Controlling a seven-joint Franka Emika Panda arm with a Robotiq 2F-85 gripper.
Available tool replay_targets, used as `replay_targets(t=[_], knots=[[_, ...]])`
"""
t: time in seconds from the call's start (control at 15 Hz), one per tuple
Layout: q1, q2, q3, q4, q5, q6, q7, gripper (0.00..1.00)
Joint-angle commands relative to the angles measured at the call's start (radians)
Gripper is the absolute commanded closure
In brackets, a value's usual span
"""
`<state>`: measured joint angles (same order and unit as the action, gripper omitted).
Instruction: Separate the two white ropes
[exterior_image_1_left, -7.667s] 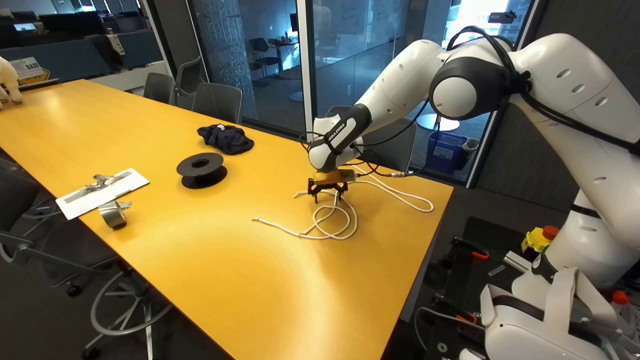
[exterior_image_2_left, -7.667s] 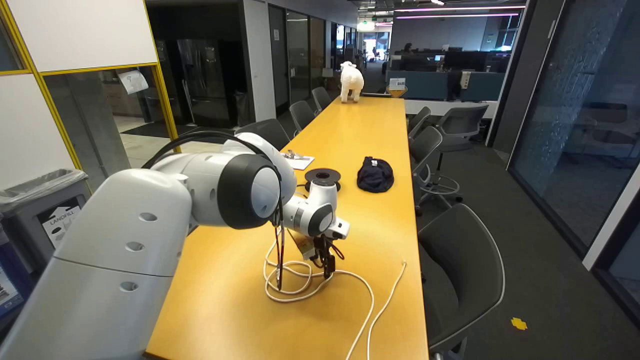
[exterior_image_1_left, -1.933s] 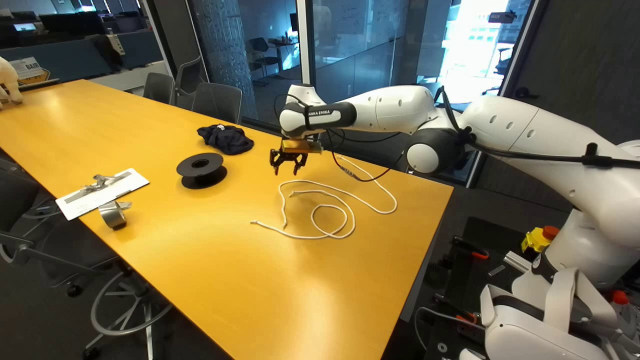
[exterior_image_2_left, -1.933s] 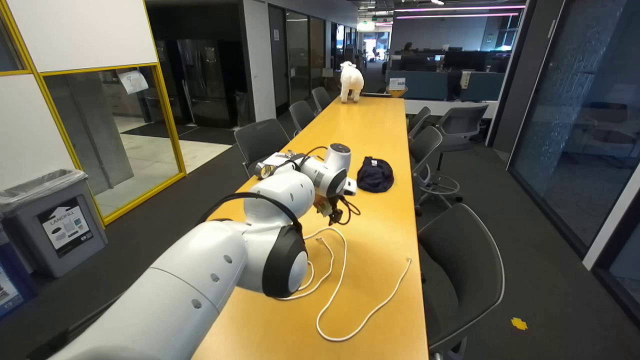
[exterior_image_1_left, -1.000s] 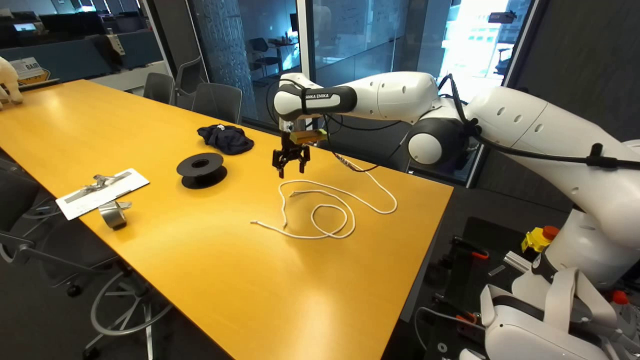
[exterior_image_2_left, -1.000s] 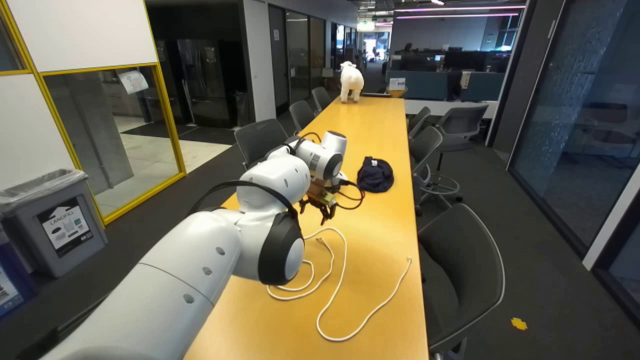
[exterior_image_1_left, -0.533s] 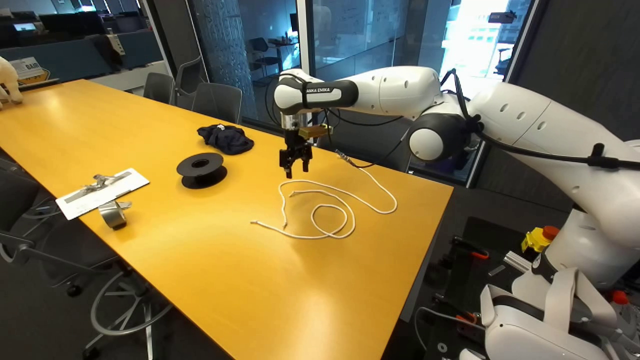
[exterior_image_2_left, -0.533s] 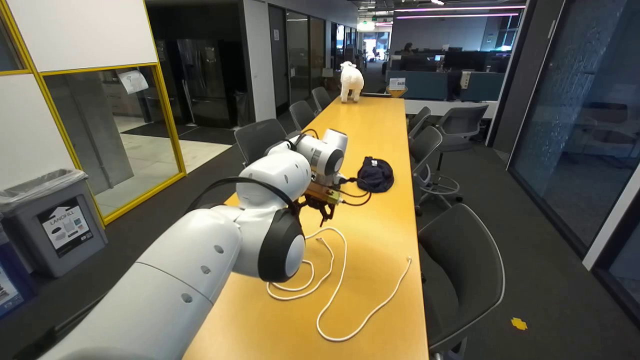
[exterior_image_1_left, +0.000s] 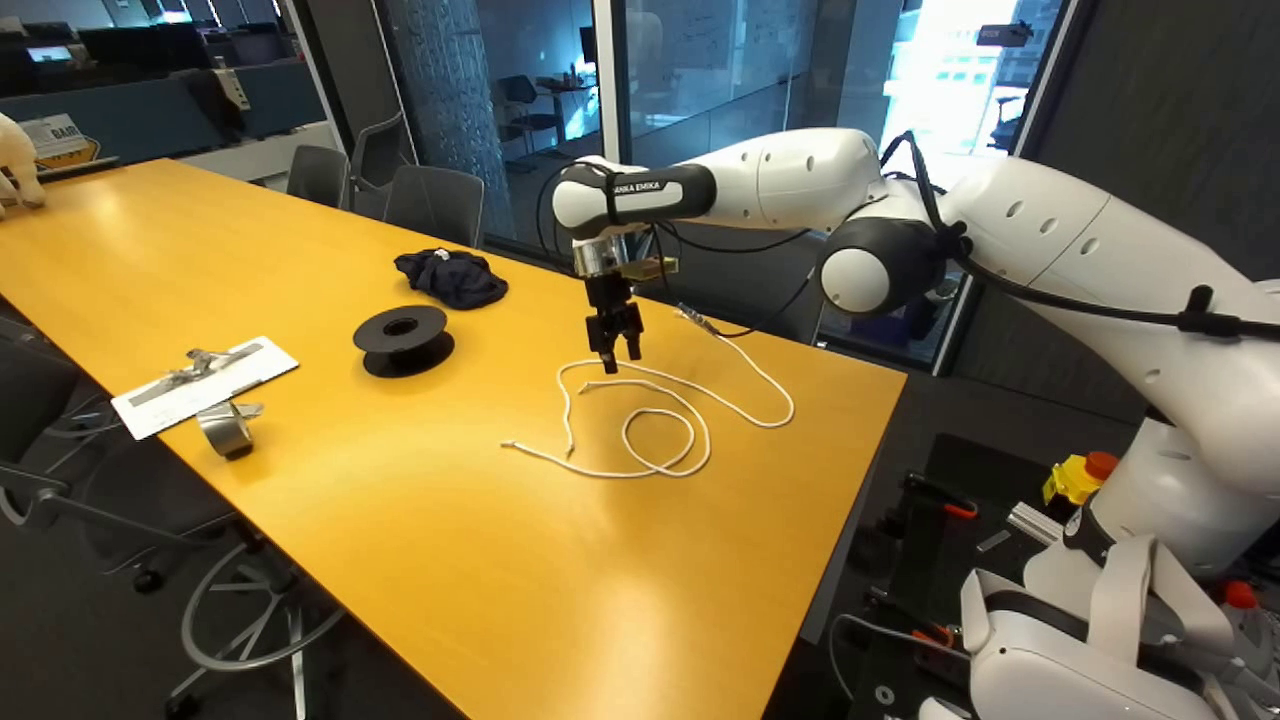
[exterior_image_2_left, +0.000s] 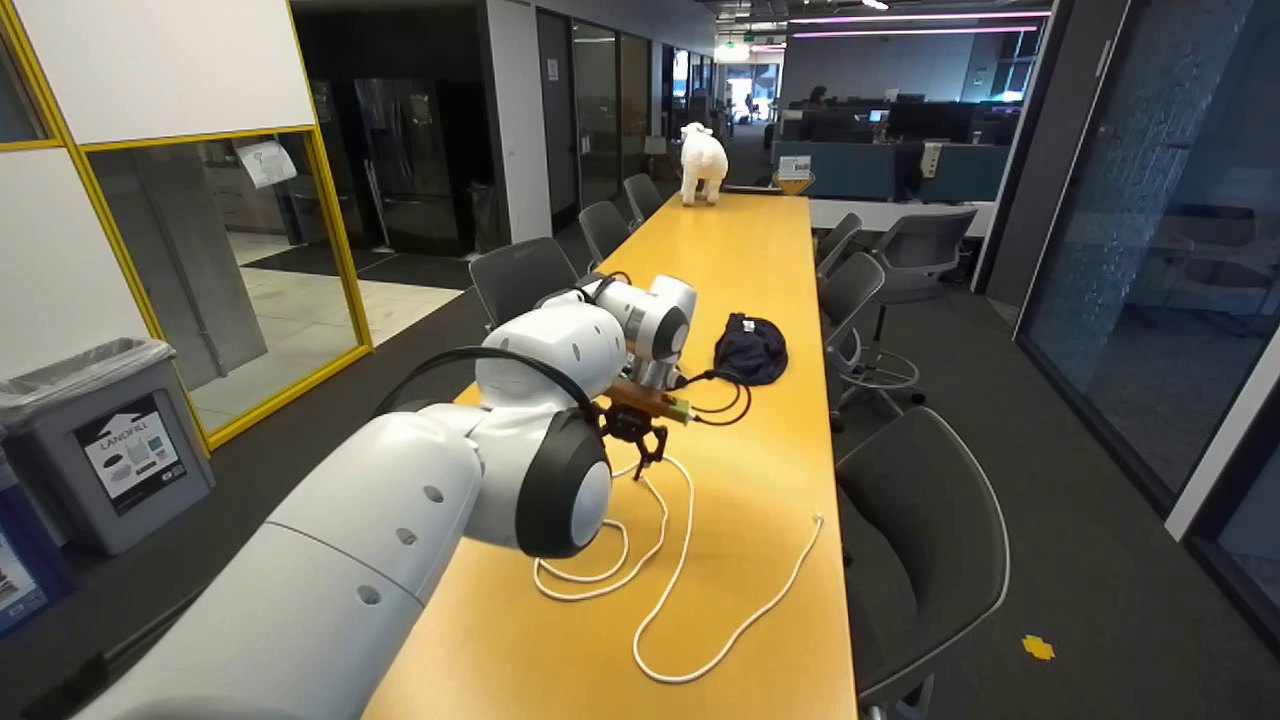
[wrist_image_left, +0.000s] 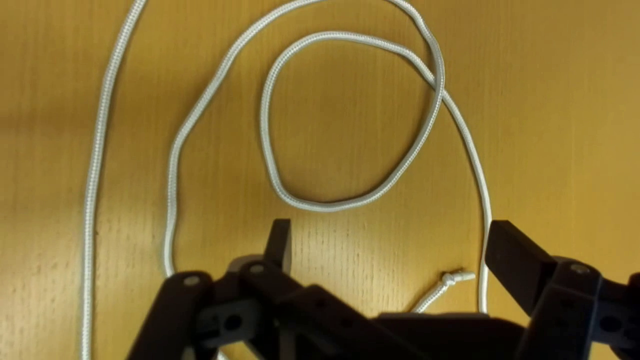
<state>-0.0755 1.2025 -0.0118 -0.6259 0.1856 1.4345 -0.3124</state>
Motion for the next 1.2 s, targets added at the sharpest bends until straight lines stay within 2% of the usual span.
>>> replay_targets(t=[0.0,0.27,0.73,0.8,1.13], knots=[[0.018,-0.096,-0.017,-0.148,-0.036,0.034,-0.055,0.00],[0.035,-0.188,-0.019,-0.320,-0.059,0.122,-0.078,0.00],[0.085,-0.341,-0.017,-0.620,-0.082,0.406,-0.055,0.00],[0.074,-0.361,0.018,-0.661,-0.119,0.437,-0.039,0.00],[0.088,-0.477,0.043,-0.885,-0.168,0.568,-0.010,0.00]])
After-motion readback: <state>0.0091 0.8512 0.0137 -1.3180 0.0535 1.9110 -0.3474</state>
